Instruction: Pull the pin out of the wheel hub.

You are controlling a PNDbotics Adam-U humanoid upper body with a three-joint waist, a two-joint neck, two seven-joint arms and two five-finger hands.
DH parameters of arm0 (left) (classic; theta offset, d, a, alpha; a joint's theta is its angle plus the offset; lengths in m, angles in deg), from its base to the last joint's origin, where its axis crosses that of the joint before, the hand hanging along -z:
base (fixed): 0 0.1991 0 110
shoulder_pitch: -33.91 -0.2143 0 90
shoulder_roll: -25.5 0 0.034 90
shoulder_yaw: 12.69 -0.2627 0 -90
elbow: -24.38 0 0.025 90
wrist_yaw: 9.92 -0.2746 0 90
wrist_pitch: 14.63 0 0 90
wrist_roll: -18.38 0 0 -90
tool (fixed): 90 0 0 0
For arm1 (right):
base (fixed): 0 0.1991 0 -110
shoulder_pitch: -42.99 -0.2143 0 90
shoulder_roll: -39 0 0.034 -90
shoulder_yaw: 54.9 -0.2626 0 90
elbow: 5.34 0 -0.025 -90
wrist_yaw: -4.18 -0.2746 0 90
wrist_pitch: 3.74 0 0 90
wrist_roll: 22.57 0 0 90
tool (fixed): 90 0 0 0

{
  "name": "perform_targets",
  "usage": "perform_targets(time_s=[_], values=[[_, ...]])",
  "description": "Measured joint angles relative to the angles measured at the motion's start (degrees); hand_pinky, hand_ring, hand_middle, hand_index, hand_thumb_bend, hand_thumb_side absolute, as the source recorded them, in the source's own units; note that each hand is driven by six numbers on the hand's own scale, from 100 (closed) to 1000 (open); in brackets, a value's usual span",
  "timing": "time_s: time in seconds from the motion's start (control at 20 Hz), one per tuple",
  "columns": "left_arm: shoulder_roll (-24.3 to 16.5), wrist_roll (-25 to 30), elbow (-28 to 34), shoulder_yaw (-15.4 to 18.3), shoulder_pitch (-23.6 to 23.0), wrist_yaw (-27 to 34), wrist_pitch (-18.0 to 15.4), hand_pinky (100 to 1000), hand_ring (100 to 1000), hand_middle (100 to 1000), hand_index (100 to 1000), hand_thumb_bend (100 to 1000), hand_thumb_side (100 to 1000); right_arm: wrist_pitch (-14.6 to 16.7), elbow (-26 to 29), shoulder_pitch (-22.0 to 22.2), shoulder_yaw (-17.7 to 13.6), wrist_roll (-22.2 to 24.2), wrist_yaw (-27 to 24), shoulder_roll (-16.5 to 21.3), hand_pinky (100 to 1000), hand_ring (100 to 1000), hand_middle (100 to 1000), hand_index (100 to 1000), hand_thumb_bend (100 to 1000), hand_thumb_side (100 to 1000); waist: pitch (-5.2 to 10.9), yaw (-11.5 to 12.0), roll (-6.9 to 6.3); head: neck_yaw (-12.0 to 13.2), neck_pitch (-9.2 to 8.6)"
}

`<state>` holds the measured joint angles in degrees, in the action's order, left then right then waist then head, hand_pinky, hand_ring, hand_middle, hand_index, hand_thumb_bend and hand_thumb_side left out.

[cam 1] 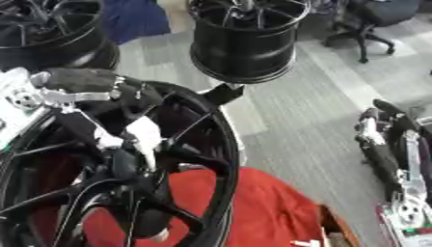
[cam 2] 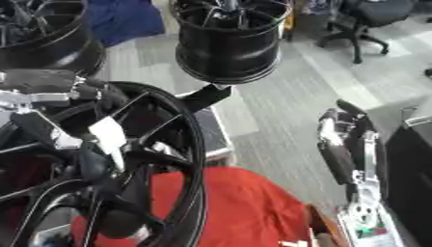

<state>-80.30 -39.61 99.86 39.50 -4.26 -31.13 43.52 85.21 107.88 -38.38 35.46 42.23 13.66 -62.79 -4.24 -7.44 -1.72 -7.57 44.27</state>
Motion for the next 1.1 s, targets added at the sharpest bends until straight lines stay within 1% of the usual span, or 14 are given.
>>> perform_targets(time_s=[0.2,0.3,0.6,0.7,0.8,0.95,1.1], values=[[0.0,0.0,-0.2,-0.2,0.0,-0.5,0.0,668,710,830,939,214,450,0.0,0.0,0.0,0.0,0.1,0.0,0.1,518,583,602,806,100,497,0.0,0.0,0.01,0.0,0.0],[0.0,0.0,-0.3,-0.5,0.0,-0.5,0.0,667,709,823,935,205,452,-0.1,0.0,0.0,0.0,0.1,0.0,0.1,518,583,602,806,100,497,0.0,0.0,0.01,0.0,0.0],[0.0,0.0,-0.3,-1.8,-0.4,0.1,0.0,664,707,805,927,168,507,-0.1,0.0,0.0,0.0,0.1,0.0,0.1,518,583,602,805,100,499,0.0,-0.1,0.01,0.0,0.0],[-0.1,0.0,-0.1,-2.1,-0.6,0.7,0.0,663,706,802,927,162,552,-0.1,0.0,0.0,0.0,0.1,0.0,0.1,518,583,602,805,100,499,0.0,-0.2,-0.03,0.0,0.0],[-0.5,0.0,0.5,-2.3,-0.9,1.6,0.0,663,704,797,927,155,556,-0.1,0.0,0.0,0.0,0.2,0.0,0.1,518,583,602,805,100,498,0.0,-0.2,-0.06,-0.1,0.0],[-0.8,0.0,1.7,-2.6,-1.0,2.8,0.0,663,706,800,928,155,539,-0.2,0.0,0.0,0.0,0.2,0.0,0.1,518,583,601,805,100,497,0.0,-0.2,-0.07,-0.2,0.0],[-1.3,0.0,2.6,-2.6,-1.0,3.5,0.0,662,702,791,920,153,500,-0.2,0.0,0.0,0.0,0.2,0.0,0.1,518,584,601,805,100,496,0.0,-0.2,-0.04,-0.2,0.0]])
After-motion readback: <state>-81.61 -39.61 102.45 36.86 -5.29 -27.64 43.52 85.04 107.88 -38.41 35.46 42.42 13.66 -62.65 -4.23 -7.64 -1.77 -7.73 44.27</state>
